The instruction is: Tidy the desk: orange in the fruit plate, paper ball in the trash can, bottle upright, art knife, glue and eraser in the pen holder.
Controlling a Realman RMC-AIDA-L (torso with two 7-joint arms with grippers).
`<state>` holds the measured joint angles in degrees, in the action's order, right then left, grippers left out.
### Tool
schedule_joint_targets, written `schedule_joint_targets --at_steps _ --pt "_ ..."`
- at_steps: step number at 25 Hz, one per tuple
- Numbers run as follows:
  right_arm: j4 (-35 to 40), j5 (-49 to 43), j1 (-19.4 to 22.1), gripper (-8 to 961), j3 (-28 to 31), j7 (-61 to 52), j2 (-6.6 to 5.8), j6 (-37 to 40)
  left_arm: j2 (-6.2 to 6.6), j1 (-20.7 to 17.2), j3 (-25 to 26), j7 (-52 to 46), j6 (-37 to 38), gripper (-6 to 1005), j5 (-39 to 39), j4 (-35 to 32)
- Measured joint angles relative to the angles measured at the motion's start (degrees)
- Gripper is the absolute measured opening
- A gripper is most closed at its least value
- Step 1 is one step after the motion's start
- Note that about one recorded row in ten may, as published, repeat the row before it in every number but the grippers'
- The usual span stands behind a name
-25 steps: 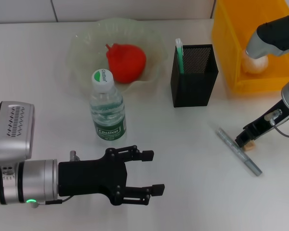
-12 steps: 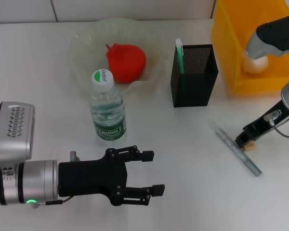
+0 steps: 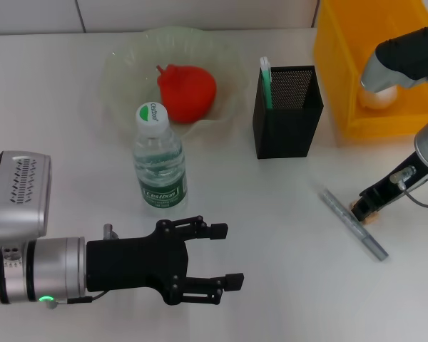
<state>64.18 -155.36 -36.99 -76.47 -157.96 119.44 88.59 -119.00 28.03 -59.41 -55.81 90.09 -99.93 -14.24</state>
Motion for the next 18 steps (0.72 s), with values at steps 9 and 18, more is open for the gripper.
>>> schedule_joint_targets --at_steps 9,18 --pt "8.2 0.3 2.4 263 0.6 0.0 -0.01 2.0 0.01 0.0 0.0 0.0 0.0 846 0.0 0.0" --pt "29.6 14.6 8.5 283 7.2 3.2 -0.15 -2.3 -0.04 -0.2 0.1 0.0 0.1 846 0.0 0.0"
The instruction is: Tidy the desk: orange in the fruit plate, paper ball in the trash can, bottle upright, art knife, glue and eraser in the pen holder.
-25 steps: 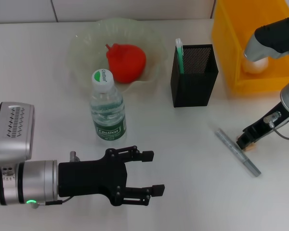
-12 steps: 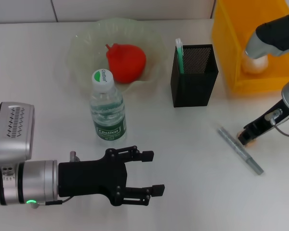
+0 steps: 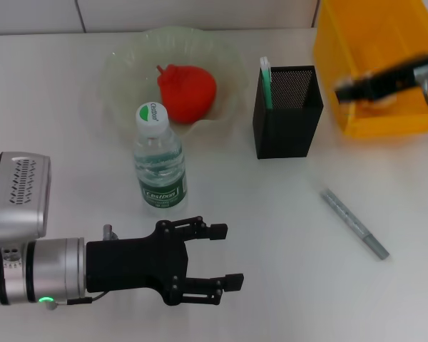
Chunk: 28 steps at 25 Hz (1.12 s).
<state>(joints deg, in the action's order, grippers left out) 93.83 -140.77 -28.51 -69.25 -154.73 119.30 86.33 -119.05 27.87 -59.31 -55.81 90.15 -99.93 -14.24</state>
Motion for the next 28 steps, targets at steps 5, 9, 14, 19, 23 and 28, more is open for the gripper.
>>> schedule_joint_targets --at_steps 5,9,14,19,23,28 --pt "-5.9 3.7 -1.9 294 -1.1 2.2 -0.14 -9.4 -0.04 0.0 0.2 0.0 0.1 846 0.0 0.1" --pt "-16.4 3.6 -7.0 303 -1.2 4.2 -0.18 -12.9 -0.05 -0.1 0.3 0.0 0.2 846 0.0 0.5" --pt "-23.1 3.7 -10.6 314 -0.9 5.7 -0.18 -13.9 -0.05 0.2 0.3 0.0 0.2 846 0.3 0.7" --pt "-21.5 4.0 -10.0 325 -0.8 5.7 -0.13 -13.2 -0.05 0.2 0.3 0.0 0.0 846 0.6 0.7" --pt "-18.5 4.0 -9.3 403 -0.7 5.3 -0.12 -9.6 -0.03 0.4 0.3 0.0 0.1 846 0.6 0.7" --pt "-9.0 -0.4 -8.6 420 0.0 2.1 -0.22 5.0 0.13 0.3 0.3 0.0 0.5 846 0.7 0.3"
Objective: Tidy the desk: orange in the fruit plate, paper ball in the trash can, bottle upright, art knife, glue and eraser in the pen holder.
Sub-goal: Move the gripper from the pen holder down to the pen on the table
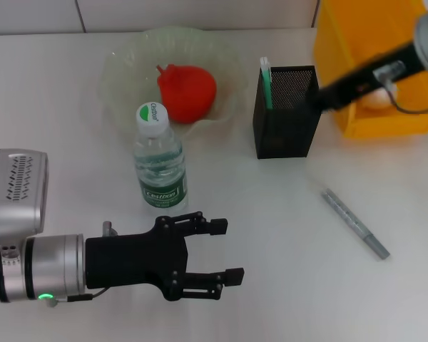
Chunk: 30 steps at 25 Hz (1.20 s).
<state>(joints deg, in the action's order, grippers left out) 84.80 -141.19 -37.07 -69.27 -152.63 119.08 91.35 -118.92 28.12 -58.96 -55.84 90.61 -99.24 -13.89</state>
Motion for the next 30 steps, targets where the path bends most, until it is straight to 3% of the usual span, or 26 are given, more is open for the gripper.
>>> schedule_joint_targets --at_steps 3,7,17,30 --pt "3.5 -5.5 0.5 418 -1.6 -4.0 0.23 7.2 0.01 0.0 0.0 0.0 -0.1 846 0.1 -0.1" --pt "2.3 -10.7 1.9 416 -7.1 -8.0 0.36 9.0 -0.03 0.4 -0.1 0.3 -0.4 846 0.1 -0.1" --pt "-10.2 -11.7 2.6 411 -10.4 -8.6 0.41 0.9 -0.07 0.9 -0.2 0.6 -0.3 846 0.2 -0.1" --pt "-17.6 -11.5 0.6 391 -13.1 -8.2 0.28 -5.2 -0.17 0.7 -0.3 0.8 -0.4 846 0.2 0.4"
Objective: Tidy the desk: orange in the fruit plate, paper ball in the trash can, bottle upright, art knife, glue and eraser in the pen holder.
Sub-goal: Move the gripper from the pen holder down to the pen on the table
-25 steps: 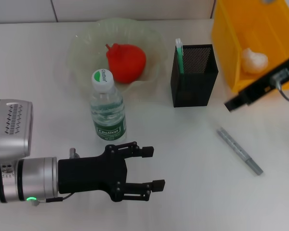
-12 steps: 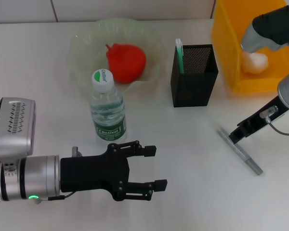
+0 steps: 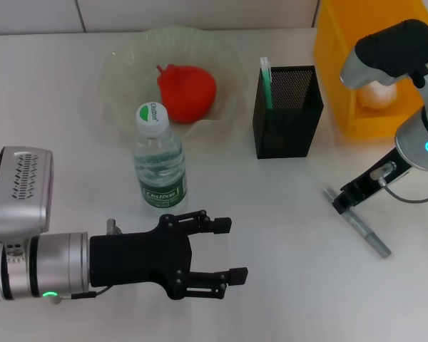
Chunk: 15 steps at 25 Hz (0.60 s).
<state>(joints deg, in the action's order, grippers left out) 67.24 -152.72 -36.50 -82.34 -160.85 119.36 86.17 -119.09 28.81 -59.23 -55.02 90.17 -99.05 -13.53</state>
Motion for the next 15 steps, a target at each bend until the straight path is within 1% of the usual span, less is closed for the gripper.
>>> schedule_joint_targets --at_steps 4,10,15 --pt "-1.1 0.1 -0.6 333 -0.3 0.0 0.03 -0.5 0.00 -0.2 0.0 0.0 0.0 846 0.0 0.0" --pt "-1.7 0.1 -1.1 334 -0.3 0.0 0.13 -0.7 0.00 -0.3 0.0 0.0 0.0 846 0.0 0.0" --pt "-1.8 0.1 -1.1 282 -1.3 0.0 0.16 -1.4 0.00 -0.4 0.0 0.2 0.0 846 0.0 0.1"
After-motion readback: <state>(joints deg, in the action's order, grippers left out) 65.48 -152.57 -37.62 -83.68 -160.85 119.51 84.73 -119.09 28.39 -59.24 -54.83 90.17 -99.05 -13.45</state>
